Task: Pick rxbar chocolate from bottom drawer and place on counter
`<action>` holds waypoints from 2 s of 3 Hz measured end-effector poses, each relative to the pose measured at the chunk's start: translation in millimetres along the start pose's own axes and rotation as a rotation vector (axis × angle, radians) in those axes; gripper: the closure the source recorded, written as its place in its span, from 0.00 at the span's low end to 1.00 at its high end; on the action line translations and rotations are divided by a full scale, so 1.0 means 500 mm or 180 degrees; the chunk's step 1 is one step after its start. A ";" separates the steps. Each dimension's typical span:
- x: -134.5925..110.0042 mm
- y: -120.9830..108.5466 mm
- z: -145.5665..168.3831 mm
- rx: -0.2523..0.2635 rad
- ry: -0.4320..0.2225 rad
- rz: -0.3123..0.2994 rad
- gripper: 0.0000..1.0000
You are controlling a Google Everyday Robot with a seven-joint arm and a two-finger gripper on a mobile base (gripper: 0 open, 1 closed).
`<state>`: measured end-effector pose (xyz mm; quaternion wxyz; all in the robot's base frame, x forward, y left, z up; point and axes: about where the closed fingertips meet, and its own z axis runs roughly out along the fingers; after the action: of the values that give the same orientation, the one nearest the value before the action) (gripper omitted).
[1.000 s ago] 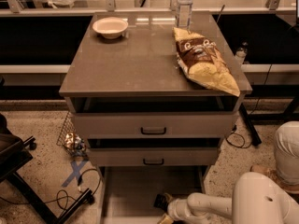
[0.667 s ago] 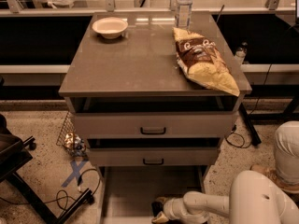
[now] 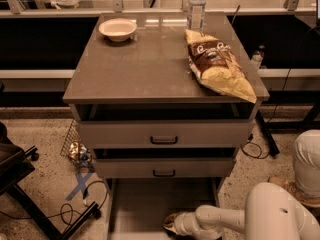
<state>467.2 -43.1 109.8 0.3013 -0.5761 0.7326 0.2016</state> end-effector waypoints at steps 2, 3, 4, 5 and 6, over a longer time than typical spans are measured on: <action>-0.001 0.002 0.002 -0.0005 -0.0002 0.0001 1.00; -0.035 -0.004 -0.098 0.0052 -0.0077 -0.0117 1.00; -0.081 -0.008 -0.251 0.0140 -0.0143 -0.0222 1.00; -0.172 -0.014 -0.476 0.0265 -0.0342 -0.0373 1.00; -0.243 -0.021 -0.607 0.0274 -0.0523 -0.0489 1.00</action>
Offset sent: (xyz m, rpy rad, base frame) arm -0.0006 0.0009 -0.0003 0.0010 0.0010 0.0008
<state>432.7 -153.1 416.3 0.3994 -0.5986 0.6671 0.1928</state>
